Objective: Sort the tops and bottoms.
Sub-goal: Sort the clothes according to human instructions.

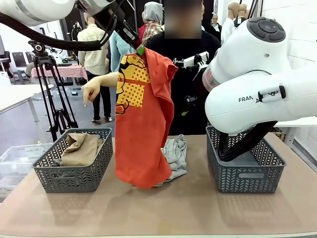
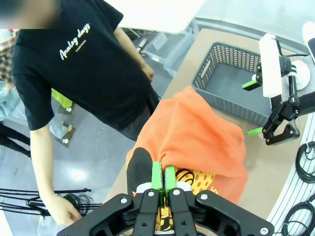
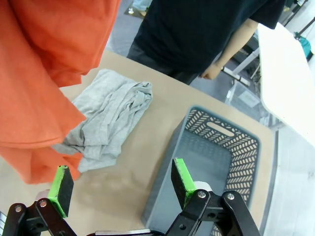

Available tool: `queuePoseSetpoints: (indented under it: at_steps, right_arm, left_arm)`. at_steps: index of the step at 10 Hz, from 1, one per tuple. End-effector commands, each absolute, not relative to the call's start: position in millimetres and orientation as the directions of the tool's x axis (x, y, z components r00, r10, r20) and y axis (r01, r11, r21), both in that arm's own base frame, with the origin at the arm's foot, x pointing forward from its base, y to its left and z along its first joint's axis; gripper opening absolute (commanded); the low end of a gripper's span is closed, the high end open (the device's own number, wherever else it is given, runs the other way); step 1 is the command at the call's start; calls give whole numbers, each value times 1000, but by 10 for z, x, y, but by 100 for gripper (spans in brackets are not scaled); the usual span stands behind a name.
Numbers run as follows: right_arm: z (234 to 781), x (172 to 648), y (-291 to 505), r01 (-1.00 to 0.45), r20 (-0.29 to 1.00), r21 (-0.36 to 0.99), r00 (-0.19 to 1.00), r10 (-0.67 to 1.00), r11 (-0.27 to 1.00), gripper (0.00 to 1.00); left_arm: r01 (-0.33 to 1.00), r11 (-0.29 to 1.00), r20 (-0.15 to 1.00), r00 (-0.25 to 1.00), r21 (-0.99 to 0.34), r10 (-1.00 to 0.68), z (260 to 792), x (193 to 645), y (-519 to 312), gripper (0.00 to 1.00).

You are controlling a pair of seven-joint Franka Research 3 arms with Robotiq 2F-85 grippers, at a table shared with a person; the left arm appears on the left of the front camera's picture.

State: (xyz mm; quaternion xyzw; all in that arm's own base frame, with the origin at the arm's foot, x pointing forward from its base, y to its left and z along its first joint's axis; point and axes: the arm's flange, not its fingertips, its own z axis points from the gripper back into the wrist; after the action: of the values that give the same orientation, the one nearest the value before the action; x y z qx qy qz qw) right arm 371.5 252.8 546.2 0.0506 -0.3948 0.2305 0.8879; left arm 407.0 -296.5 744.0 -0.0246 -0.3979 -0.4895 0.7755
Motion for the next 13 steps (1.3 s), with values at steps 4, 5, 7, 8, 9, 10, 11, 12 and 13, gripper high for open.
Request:
queuePoseSetpoints:
  at_steps: [4, 5, 7, 8, 9, 10, 11, 12, 13]
  right_arm:
    - [5427, 3711, 2518, -456, 730, -88, 576, 369, 885, 100]
    - [5427, 3711, 2518, -456, 730, -88, 576, 369, 885, 100]
    - [5427, 3711, 2518, -456, 730, -88, 576, 369, 885, 100]
    - [5427, 3711, 2518, -456, 730, -88, 576, 369, 885, 100]
    - [5427, 3711, 2518, -456, 730, -88, 576, 369, 885, 100]
    - [5427, 3711, 2518, -456, 730, -88, 576, 369, 885, 100]
    - [5427, 3711, 2518, -456, 730, -88, 576, 369, 885, 100]
    - [5427, 3711, 2518, -456, 730, -88, 576, 369, 885, 100]
    - [5427, 3711, 2518, -456, 730, -88, 576, 369, 885, 100]
  left_arm:
    - [766, 521, 647, 186, 375, -740, 7474, 4045, -2935, 0]
    - [766, 521, 647, 186, 375, -740, 7474, 4045, -2935, 0]
    - [766, 521, 647, 186, 375, -740, 7474, 4045, -2935, 0]
    - [766, 521, 647, 186, 375, -740, 7474, 4045, -2935, 0]
    - [766, 521, 647, 186, 375, -740, 7474, 4045, -2935, 0]
    - [779, 520, 641, 204, 351, -740, 7440, 4070, -2965, 0]
    - [796, 472, 631, 151, 379, -761, 7566, 3982, -2945, 0]
    - [788, 464, 636, 121, 405, -762, 7703, 3910, -2900, 0]
    - [768, 468, 635, 105, 438, -766, 7863, 3848, -2788, 0]
